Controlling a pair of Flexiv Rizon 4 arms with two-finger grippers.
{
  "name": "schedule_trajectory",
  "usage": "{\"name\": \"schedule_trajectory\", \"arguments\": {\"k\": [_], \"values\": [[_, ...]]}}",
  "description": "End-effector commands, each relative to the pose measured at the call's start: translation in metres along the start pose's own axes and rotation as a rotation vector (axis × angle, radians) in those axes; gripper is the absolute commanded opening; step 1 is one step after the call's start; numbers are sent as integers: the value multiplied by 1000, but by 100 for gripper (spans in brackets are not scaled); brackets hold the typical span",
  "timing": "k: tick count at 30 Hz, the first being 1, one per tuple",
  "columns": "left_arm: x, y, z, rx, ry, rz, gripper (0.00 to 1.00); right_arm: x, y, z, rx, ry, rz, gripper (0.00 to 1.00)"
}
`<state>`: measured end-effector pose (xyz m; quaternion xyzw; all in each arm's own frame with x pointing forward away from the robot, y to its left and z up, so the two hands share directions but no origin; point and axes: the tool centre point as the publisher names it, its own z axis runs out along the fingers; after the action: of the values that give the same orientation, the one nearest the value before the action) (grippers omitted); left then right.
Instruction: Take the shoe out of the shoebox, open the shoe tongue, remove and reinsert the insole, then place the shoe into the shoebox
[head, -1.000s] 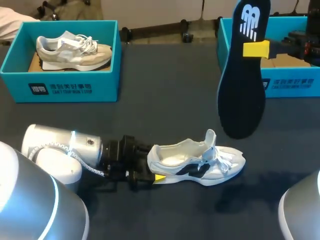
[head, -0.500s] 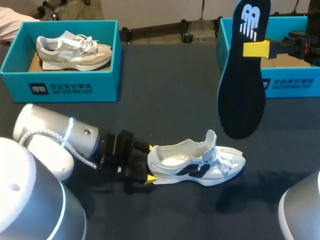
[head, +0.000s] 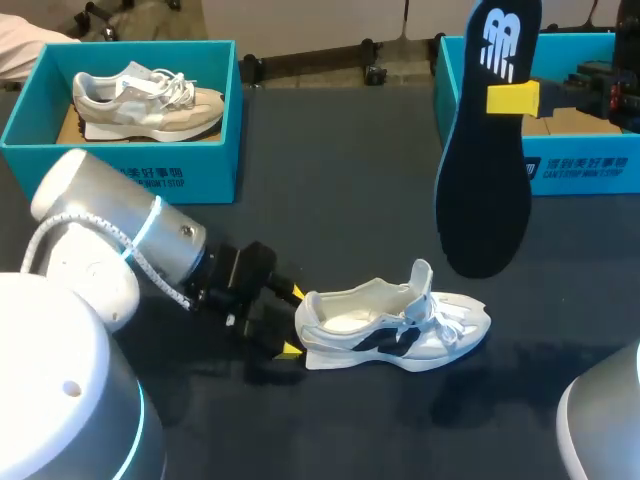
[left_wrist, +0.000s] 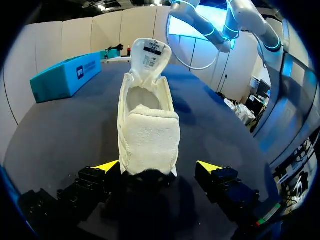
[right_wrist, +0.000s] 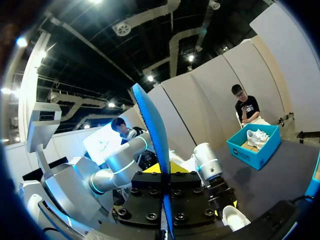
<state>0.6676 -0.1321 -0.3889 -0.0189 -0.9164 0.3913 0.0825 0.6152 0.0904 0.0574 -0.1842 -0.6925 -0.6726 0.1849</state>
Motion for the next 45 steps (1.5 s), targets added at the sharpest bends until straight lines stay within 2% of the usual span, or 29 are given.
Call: {"name": "schedule_trajectory", "arguments": {"k": [1, 12, 13, 14, 16, 18, 19, 22, 28, 38, 45], "values": [[4, -7, -12, -295, 47, -27, 100, -3, 2, 3, 5, 3, 1, 0], [4, -7, -12, -295, 47, -27, 100, -3, 2, 3, 5, 3, 1, 0], [3, -6, -10, -359, 0, 22, 100, -3, 2, 3, 5, 3, 1, 0], [1, -8, -9, -366, 3, 3, 100, -3, 2, 3, 5, 3, 1, 0], [-4, -12, -10, -426, -36, -18, 100, -3, 2, 3, 5, 3, 1, 0], [-7, -16, -10, -445, -24, -23, 100, -3, 2, 3, 5, 3, 1, 0], [-9, -18, -10, -489, -35, -6, 100, -3, 2, 3, 5, 3, 1, 0], [-9, -23, -9, -554, -24, 5, 100, -3, 2, 3, 5, 3, 1, 0], [0, -20, -6, -680, 28, 13, 100, -3, 2, 3, 5, 3, 1, 0], [5, -17, -1, -730, 15, 39, 100, -3, 2, 3, 5, 3, 1, 0], [1, -13, 0, -762, -31, 44, 100, -3, 2, 3, 5, 3, 1, 0]]}}
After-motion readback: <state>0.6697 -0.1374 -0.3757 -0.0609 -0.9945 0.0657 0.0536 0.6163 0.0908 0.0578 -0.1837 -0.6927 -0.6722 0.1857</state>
